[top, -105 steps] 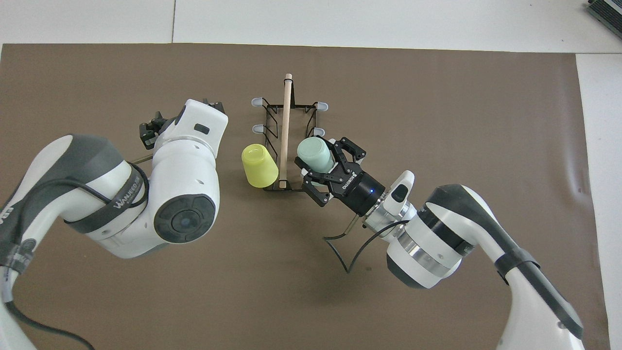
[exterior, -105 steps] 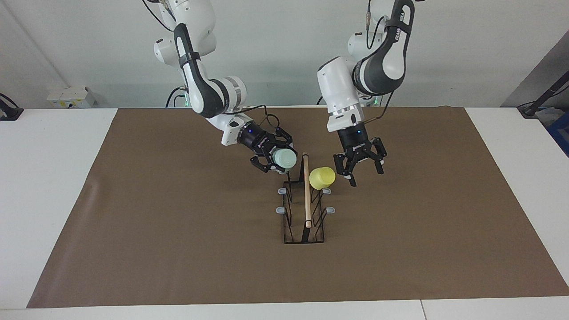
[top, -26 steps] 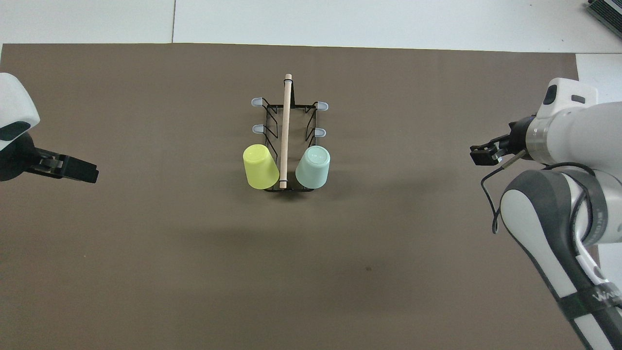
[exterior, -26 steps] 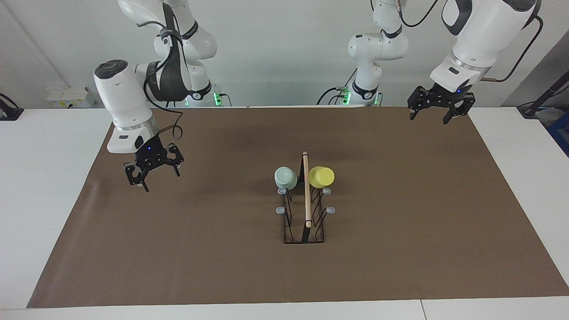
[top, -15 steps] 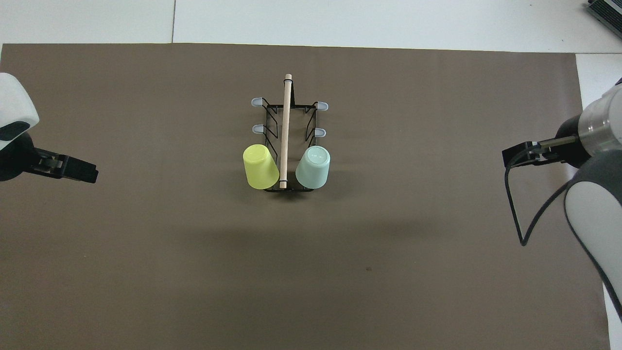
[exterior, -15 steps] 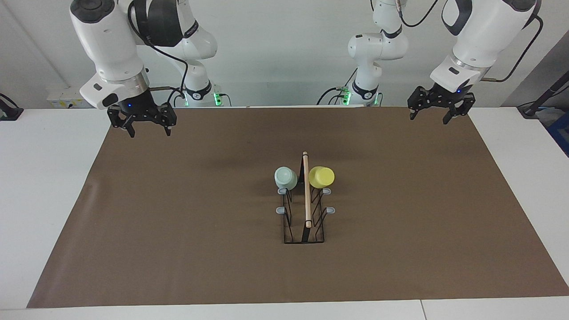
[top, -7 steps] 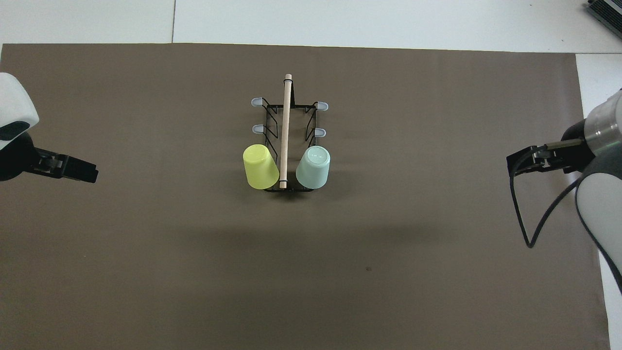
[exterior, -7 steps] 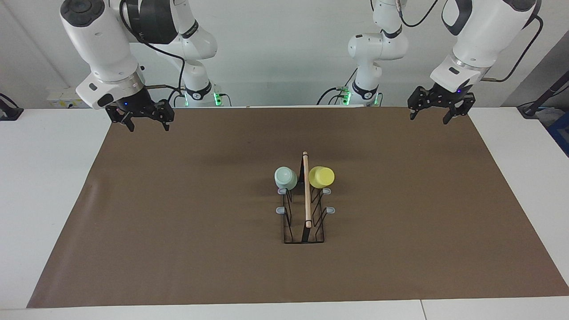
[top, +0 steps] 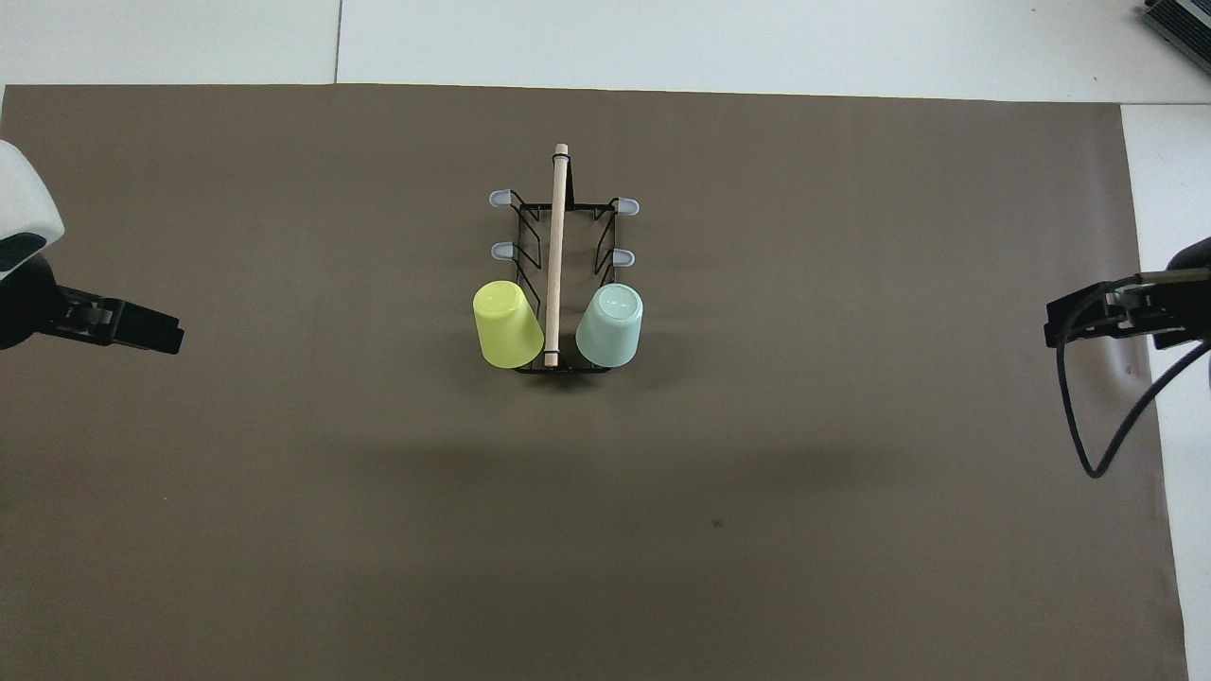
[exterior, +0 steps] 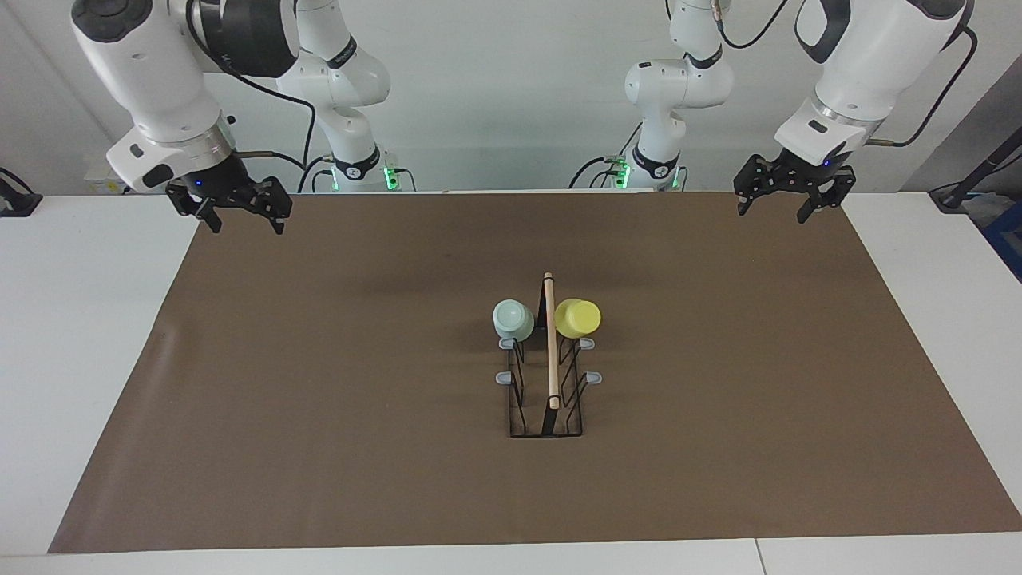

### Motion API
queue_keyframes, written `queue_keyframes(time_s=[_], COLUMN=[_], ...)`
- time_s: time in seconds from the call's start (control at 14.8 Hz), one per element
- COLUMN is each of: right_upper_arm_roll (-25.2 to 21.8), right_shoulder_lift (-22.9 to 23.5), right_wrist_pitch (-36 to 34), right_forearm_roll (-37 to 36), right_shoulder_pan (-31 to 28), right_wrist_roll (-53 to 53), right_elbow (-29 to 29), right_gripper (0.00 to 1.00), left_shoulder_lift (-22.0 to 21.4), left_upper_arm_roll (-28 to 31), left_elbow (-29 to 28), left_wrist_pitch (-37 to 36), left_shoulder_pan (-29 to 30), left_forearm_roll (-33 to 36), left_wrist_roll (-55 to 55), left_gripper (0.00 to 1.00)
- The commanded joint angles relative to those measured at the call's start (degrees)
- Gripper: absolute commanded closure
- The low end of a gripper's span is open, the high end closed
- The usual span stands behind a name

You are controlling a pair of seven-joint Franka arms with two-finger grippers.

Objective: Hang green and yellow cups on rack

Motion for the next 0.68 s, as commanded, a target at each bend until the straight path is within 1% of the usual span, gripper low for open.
queue_keyframes(time_s=[0.0, 0.14, 0.34, 0.47, 0.61], right_upper_arm_roll=[-0.98, -0.81, -0.37, -0.28, -0.37], right_shoulder_lift=[-3.78, -3.26, -3.17, -2.82, -1.51], right_wrist_pitch=[0.96, 0.88, 0.17, 0.53, -2.53], right_forearm_roll=[1.21, 0.86, 0.15, 1.29, 2.52], right_shoulder_pan=[1.29, 1.29, 1.46, 1.55, 1.37], right_wrist_roll=[0.40, 0.22, 0.22, 0.66, 0.66], right_elbow=[-4.26, -2.86, -2.59, -2.16, 1.34], right_gripper=[0.00, 0.00, 0.00, 0.00, 0.00], left_shoulder_lift=[-0.25, -0.16, -0.16, -0.42, -0.68], left_upper_arm_roll=[1.07, 1.07, 0.99, 0.99, 0.99], left_elbow=[0.78, 0.96, 1.14, 0.71, 0.26], left_wrist_pitch=[0.18, 0.18, -0.17, -0.26, -0.43], left_shoulder_pan=[-0.87, -0.34, -0.16, -0.08, 0.01], left_forearm_roll=[-0.03, -0.03, 0.06, 0.15, 0.15], left_wrist_roll=[-0.10, -0.02, -0.28, -0.28, -0.10], left_gripper=[0.00, 0.00, 0.00, 0.00, 0.00])
